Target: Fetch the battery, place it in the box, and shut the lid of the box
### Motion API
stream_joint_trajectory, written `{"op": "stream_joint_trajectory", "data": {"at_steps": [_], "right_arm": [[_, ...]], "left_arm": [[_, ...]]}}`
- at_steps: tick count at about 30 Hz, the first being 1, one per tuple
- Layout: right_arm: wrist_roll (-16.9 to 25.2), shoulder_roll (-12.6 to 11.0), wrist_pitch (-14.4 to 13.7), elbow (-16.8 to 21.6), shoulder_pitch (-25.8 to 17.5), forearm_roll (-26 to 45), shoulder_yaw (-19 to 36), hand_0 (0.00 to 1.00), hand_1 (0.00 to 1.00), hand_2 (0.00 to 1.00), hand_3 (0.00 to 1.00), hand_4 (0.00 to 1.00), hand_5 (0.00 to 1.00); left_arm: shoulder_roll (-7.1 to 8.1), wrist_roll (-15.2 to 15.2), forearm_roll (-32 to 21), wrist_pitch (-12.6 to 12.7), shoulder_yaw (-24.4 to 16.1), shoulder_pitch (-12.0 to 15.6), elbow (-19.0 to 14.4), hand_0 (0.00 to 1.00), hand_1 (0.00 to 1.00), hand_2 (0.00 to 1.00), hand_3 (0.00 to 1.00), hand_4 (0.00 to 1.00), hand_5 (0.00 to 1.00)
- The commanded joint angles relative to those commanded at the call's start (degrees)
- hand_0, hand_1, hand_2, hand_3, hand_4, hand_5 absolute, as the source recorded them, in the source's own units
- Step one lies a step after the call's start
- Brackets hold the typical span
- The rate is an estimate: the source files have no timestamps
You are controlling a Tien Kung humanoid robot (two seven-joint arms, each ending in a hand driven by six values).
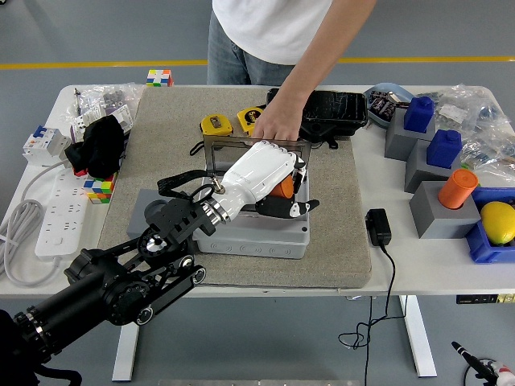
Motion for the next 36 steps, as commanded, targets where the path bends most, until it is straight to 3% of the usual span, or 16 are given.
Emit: {"op": "stream_joint_trajectory", "data": {"at_steps": [15, 16, 21, 22, 27, 28, 33, 34, 36], "right_arm": [[-0.1, 0.1, 0.1, 0.0, -0.1, -0.3, 0.3, 0.888, 0.867, 0.836, 0.883, 0.998, 0.998], [0.0, 0.1, 0.1, 0.0, -0.1, -0.2, 0.3, 0.888, 0.867, 0.836, 0.883, 0.998, 0.998], [-0.1, 0.0, 0.1, 0.0, -0.1, -0.5, 0.7, 0.888, 0.867, 0.836, 0.883, 0.998, 0.998], [-0.1, 0.0, 0.1, 0.0, -0.1, -0.5, 0.7, 0.889, 0.867, 0.836, 0.883, 0.998, 0.998], [-0.1, 0.0, 0.1, 0.0, -0.2, -0.5, 0.7, 0.889, 0.867, 0.836, 0.883, 0.998, 0.998], [0.0, 0.0, 0.2, 0.0, -0.1, -0.4, 0.6, 0.889, 0.867, 0.836, 0.884, 0.998, 0.998], [0.0, 0.0, 0.3, 0.0, -0.2, -0.5, 0.6, 0.889, 0.867, 0.836, 0.884, 0.998, 0.998], [0.0, 0.0, 0.3, 0.0, -0.2, -0.4, 0.5, 0.889, 0.867, 0.836, 0.883, 0.998, 0.998], [0.0, 0.0, 0.3, 0.0, -0.2, -0.5, 0.6, 0.889, 0.867, 0.836, 0.883, 0.998, 0.998]], "left_arm": [[-0.32, -1.1, 0.2, 0.1, 0.0, -0.3, 1.9, 0.106, 0.101, 0.143, 0.144, 0.647, 0.438], [-0.29, -1.3, 0.2, 0.2, -0.1, -0.3, 2.0, 0.141, 0.148, 0.177, 0.175, 0.698, 0.44], [-0.3, -1.5, 0.4, 0.1, -0.1, -0.2, 2.2, 0.141, 0.148, 0.177, 0.175, 0.698, 0.44], [-0.31, -1.5, 0.4, 0.1, -0.1, -0.2, 2.1, 0.191, 0.218, 0.23, 0.227, 0.762, 0.474], [-0.32, -1.5, 0.7, -0.2, -0.1, -0.2, 2.0, 0.191, 0.218, 0.23, 0.227, 0.762, 0.474], [-0.31, -1.4, 1.0, -0.3, -0.1, -0.2, 2.0, 0.262, 0.44, 0.337, 0.344, 0.826, 0.515], [-0.27, -1.2, 1.6, -0.7, 0.0, -0.1, 2.0, 0.262, 0.44, 0.337, 0.344, 0.826, 0.515], [-0.26, -1.3, 1.6, -0.7, 0.0, 0.0, 2.0, 0.428, 0.621, 0.503, 0.452, 0.861, 0.533], [-0.26, -1.3, 1.7, -0.8, 0.0, 0.1, 2.1, 0.428, 0.621, 0.503, 0.452, 0.861, 0.533]]}}
